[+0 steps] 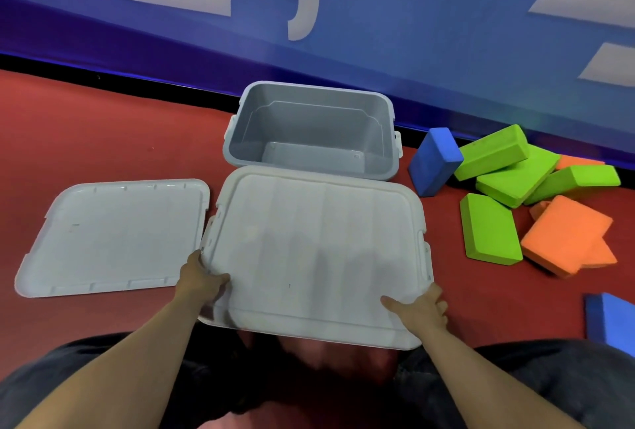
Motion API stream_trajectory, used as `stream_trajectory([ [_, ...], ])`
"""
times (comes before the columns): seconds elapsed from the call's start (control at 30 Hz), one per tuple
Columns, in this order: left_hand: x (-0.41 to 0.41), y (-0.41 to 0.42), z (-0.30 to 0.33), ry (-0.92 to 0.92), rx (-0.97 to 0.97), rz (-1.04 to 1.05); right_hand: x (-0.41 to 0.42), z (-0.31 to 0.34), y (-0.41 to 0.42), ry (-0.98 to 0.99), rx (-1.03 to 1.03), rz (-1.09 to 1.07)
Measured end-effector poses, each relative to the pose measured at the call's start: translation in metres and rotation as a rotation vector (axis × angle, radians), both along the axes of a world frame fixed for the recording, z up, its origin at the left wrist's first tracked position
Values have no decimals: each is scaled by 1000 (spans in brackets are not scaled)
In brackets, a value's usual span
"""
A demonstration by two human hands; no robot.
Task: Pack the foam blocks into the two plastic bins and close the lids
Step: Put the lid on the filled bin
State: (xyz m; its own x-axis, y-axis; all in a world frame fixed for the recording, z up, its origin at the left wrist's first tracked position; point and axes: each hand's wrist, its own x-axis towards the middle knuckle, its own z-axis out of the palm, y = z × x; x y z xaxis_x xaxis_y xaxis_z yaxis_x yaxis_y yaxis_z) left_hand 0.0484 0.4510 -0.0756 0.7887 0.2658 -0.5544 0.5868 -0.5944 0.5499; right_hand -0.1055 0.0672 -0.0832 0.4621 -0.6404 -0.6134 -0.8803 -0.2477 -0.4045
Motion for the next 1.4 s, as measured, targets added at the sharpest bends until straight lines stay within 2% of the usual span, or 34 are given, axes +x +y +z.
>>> stream_trajectory([
  [0.17,-8,2,-6,-30,-183,249,4,-3,-13,-132,110,-197],
  [0.33,7,3,-9,-33,-190,233,16,-8,-30,-219,173,-347],
  [0.57,31,1,-19,-46,-146,216,32,-14,-34,-298,155,-315],
  [0.7,36,2,-22,-51,-160,258,34,-16,-32,-241,102,-256],
  [0.83,45,4,-18,34,-106,247,39,-17,-38,-221,122,-274],
  [0.93,47,10,-16,81,-202,264,42,-17,-41,-228,137,-279],
  [1.23,38,1,-11,-152,-186,111,41,-10,-33,-179,34,-244],
  [1.4,34,-5,-9,-191,-121,64,42,-8,-29,-167,0,-217],
])
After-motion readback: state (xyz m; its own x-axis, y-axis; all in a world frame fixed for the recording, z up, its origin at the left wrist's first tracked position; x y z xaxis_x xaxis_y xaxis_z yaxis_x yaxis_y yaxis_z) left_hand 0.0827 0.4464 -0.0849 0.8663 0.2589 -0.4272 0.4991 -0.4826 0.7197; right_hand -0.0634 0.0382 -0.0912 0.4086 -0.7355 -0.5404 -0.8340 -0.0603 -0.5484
